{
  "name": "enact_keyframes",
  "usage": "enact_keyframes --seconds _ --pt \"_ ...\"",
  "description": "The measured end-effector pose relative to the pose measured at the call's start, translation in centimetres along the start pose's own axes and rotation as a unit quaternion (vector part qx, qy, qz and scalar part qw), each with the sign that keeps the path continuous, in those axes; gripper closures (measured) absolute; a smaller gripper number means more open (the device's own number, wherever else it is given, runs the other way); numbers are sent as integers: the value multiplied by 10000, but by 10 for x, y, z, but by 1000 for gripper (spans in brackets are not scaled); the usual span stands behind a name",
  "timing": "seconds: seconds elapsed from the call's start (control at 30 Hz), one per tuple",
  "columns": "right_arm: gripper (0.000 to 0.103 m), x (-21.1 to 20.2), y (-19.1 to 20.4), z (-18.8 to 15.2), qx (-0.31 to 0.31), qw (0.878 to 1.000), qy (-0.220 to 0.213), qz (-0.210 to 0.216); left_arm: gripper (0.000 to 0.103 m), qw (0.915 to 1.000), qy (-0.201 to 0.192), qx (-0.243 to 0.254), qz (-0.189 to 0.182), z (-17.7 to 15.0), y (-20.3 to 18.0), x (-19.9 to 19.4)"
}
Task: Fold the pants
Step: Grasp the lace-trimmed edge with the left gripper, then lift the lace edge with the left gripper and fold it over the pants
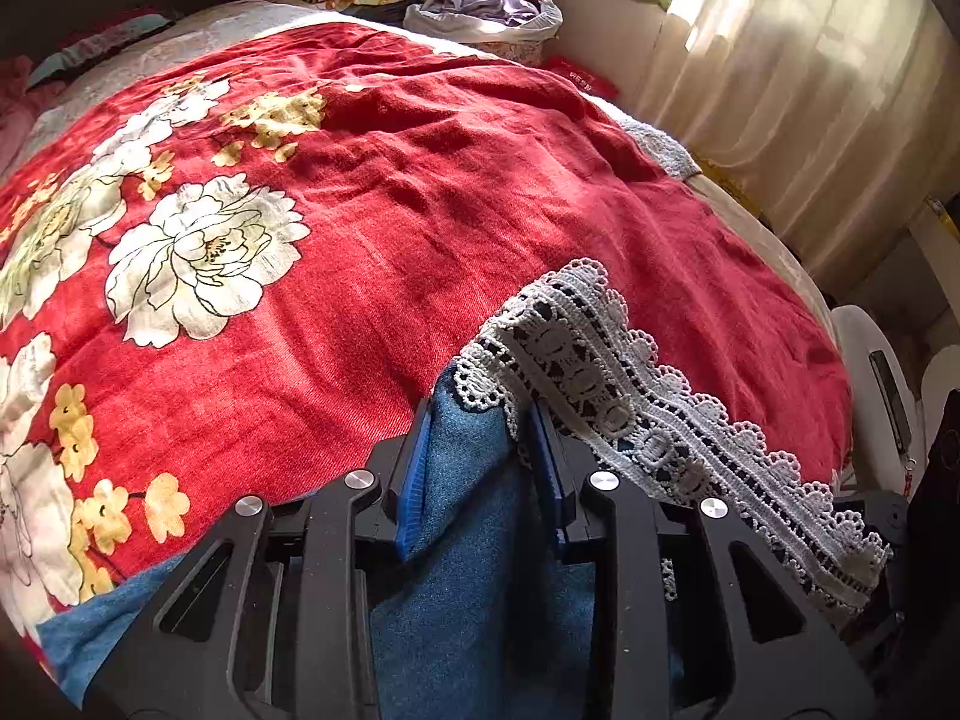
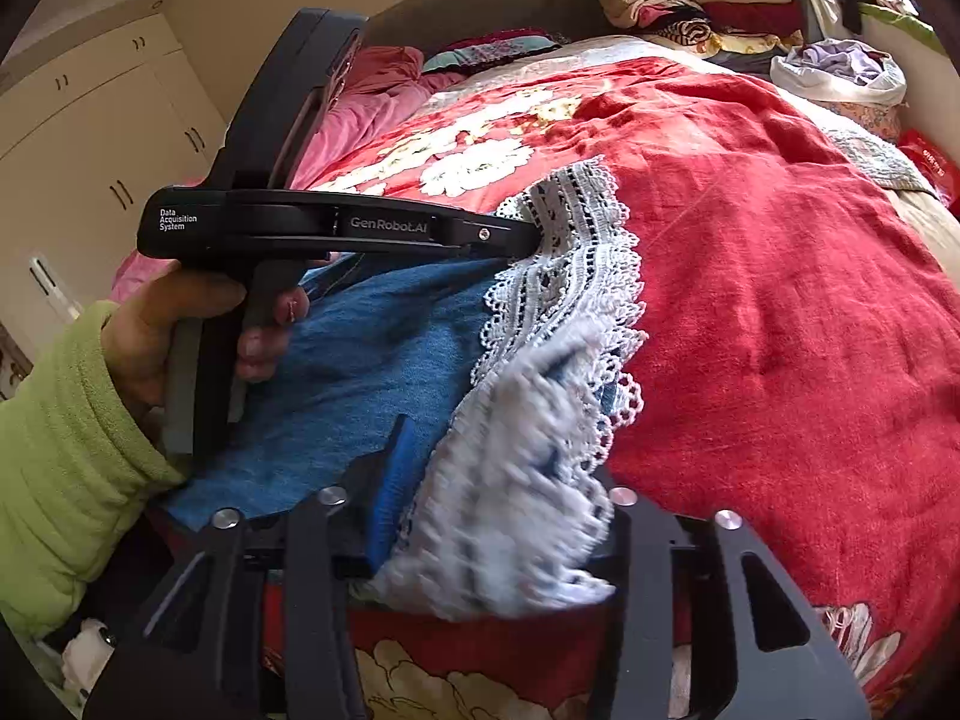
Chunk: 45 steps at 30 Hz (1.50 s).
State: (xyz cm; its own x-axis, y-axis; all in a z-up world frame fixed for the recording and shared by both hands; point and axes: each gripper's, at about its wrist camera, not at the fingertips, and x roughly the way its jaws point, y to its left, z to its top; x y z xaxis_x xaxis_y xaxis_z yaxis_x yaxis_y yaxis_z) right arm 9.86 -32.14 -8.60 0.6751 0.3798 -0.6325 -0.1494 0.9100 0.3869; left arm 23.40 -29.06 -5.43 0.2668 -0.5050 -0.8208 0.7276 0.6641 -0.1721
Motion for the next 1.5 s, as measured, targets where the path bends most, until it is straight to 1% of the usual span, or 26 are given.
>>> enact_keyframes --seconds 0.07,0.13,0.2,0.27,0.37,0.47,0.63,0.73,0.87,0.93,0.97,1.03,1.07,1.13,1.23,1.27,1.33,1.37,1.43,1.5 --pt "77 3 3 1 34 9998 27 179 88 10000 -37 -66 9 -1 1 -2" --pt "78 4 9 2 19 9997 26 240 94 9997 -140 -170 -49 -2 4 -8" --pt "78 2 17 4 -76 9996 -12 272 96 9991 -276 -261 -166 -3 8 -17" --pt "78 -3 24 6 -152 9993 -67 325 96 9980 -440 -335 -316 -5 12 -30" --pt "78 -12 38 12 -337 9984 -165 414 96 9952 -711 -508 -448 -7 20 -53" --pt "78 -20 56 18 -548 9970 -274 480 96 9916 -1001 -665 -478 -12 30 -79" --pt "78 -24 94 30 -955 9928 -353 630 96 9867 -1316 -882 -368 -28 51 -115" --pt "78 -16 116 32 -1193 9900 -274 695 96 9843 -1389 -1050 -287 -42 66 -124" --pt "78 13 137 27 -1401 9884 33 579 91 9821 -1242 -1416 -54 -67 92 -118" --pt "78 27 146 21 -1482 9871 229 555 87 9798 -1197 -1600 34 -80 105 -116" --pt "78 33 150 18 -1511 9867 311 520 86 9777 -1197 -1724 98 -88 112 -118" --pt "78 41 158 12 -1588 9851 423 499 78 9723 -1295 -1945 73 -99 121 -126" --pt "76 43 162 10 -1642 9843 456 463 75 9682 -1380 -2087 47 -106 127 -133" --pt "76 45 170 8 -1765 9824 472 394 66 9619 -1560 -2244 41 -116 132 -147" --pt "76 45 184 8 -2011 9783 410 282 59 9529 -1726 -2488 172 -133 138 -169" --pt "76 47 188 9 -2114 9763 384 249 58 9473 -1836 -2623 109 -140 143 -178" --pt "76 48 201 5 -2389 9703 335 201 52 9370 -1991 -2870 -4 -153 150 -191" --pt "76 49 208 0 -2529 9668 333 150 52 9325 -2043 -2979 -9 -160 153 -197" --pt "75 57 216 -6 -2760 9604 373 79 46 9274 -2082 -3108 -44 -169 157 -202" --pt "72 63 223 -14 -2869 9569 456 47 44 9222 -2082 -3255 -176 -178 160 -204"
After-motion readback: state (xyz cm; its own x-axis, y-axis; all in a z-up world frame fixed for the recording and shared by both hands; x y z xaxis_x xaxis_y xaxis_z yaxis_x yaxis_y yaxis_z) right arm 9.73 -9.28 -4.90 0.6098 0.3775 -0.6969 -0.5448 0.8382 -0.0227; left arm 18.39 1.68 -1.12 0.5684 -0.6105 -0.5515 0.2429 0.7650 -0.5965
